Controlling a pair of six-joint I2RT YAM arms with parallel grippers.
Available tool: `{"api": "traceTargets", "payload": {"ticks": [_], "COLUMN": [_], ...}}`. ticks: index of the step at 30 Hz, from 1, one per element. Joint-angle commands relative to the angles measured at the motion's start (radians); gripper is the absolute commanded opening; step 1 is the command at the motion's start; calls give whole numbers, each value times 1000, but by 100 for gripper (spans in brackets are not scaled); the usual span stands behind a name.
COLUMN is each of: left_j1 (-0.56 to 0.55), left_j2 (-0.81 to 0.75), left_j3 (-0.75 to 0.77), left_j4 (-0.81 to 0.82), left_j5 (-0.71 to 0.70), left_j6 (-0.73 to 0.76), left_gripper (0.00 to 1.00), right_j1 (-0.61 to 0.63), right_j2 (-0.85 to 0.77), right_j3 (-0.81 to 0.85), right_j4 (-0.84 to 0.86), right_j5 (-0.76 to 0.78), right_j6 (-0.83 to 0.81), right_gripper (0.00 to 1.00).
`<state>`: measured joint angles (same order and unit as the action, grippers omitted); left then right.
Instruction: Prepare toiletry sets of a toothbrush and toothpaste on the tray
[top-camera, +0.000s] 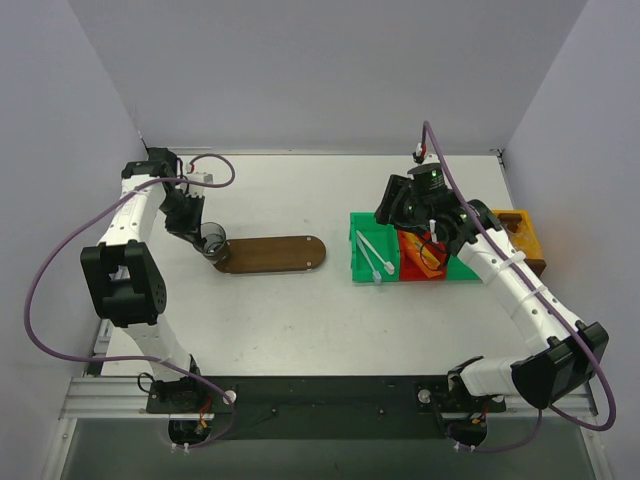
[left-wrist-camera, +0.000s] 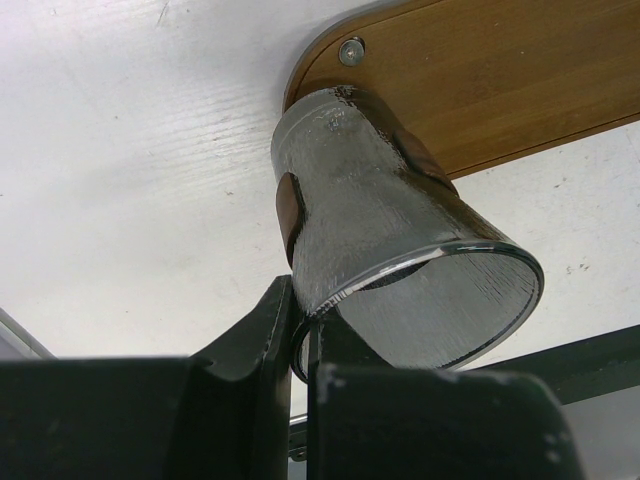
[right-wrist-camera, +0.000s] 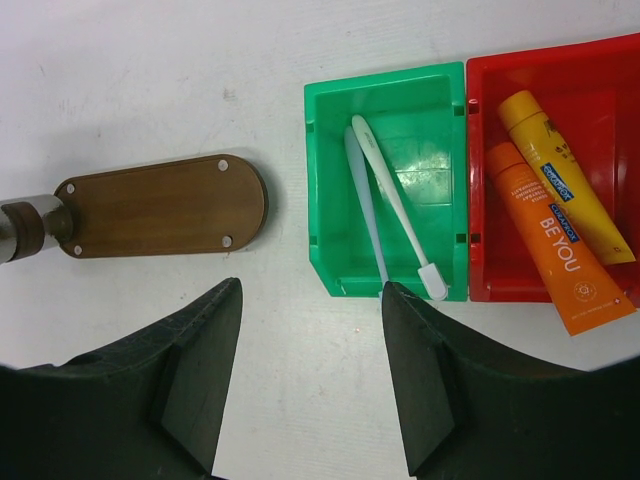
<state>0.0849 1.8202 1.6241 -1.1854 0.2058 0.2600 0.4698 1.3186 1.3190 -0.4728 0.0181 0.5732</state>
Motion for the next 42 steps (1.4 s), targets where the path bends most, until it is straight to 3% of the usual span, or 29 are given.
{"api": "traceTargets", "payload": {"ticks": [1, 37, 42], "left_j1": [7, -5, -5], "left_j2": [-9, 16, 16], "left_j3": [42, 22, 23], "left_j4": [24, 33, 36], "left_j5": [35, 18, 7], "left_j6": [18, -24, -31], "left_gripper": [0, 0, 11], "right_j1": [-7, -8, -7], "right_j2": [8, 7, 7], "right_j3": [48, 43, 43], "right_j4": [-6, -12, -12], "right_j5": [-3, -10, -9], "right_j6": [-3, 8, 10], "right_gripper": [54, 59, 60]}}
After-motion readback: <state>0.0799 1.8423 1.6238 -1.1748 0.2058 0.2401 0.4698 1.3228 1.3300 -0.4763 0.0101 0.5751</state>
